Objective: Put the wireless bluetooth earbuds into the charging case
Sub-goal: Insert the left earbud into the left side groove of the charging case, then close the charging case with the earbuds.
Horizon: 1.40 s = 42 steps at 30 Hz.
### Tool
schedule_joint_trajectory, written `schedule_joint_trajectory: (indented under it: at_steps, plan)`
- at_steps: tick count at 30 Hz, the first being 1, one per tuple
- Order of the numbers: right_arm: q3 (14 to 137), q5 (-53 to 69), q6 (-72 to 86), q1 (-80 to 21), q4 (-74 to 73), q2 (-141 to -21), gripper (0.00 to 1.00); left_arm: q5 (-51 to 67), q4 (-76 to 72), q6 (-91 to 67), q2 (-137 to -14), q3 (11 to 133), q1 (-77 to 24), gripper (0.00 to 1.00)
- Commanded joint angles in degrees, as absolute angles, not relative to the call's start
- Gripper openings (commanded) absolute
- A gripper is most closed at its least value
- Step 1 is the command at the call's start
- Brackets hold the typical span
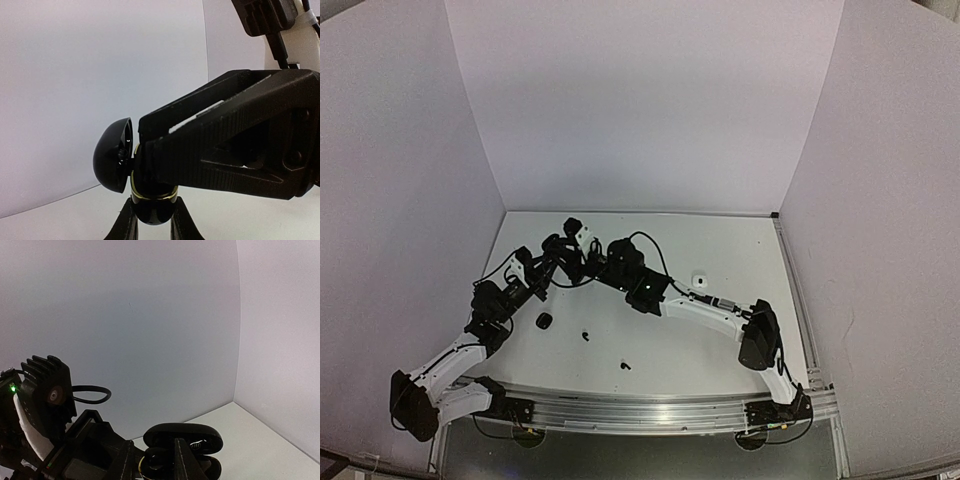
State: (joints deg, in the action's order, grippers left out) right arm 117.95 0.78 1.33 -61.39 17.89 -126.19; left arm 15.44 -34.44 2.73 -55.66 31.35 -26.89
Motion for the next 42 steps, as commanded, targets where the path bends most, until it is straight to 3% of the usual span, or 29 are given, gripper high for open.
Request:
schedule_joint_trajectory:
  at_steps: [1,12,27,34,42]
  plan:
    - [118.88,-2.14,0.80,-60.20,17.02,-123.82,0.23,18.32,-35.74,1.72,-54.85,32.96,-26.79,0.00]
    - [119.53,-0.85,0.49,-60.16,16.46,-123.65,0.29,19.07,-33.60,-2.04,-54.73,33.22,-26.72,0.00]
    - [123.15,2.35,7.85,-60.26,13.79,-119.21,0.50,21.72,-28.32,0.73,-55.48,33.29,-26.72,0.00]
    - [129.13,-15.99,16.77,-59.85,-8.40,-120.39,0.55,31.02,-26.11,19.23,-54.92,31.71,-26.71,0.00]
    - [129.78,-11.95,22.54,-59.32,-21.74,-122.37,0.56,35.99,-22.92,33.31,-54.79,31.77,-26.81,0.00]
